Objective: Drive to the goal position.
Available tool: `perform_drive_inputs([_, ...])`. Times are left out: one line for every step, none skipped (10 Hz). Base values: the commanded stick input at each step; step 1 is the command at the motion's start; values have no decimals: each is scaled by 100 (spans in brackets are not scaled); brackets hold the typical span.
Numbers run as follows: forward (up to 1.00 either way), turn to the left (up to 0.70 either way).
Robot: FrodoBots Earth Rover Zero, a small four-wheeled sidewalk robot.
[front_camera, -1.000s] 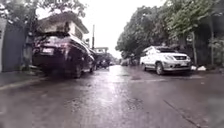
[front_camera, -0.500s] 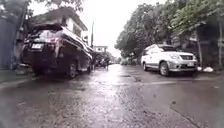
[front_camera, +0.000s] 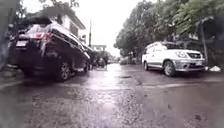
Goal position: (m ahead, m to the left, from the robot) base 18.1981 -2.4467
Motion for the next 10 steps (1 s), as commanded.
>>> perform_drive_inputs([100, 0])
perform_drive_inputs([100, 0])
perform_drive_inputs([100, 0])
perform_drive_inputs([100, 0])
perform_drive_inputs([100, 0])
perform_drive_inputs([100, 0])
perform_drive_inputs([100, 21])
perform_drive_inputs([100, 3])
perform_drive_inputs([100, 0])
perform_drive_inputs([100, 0])
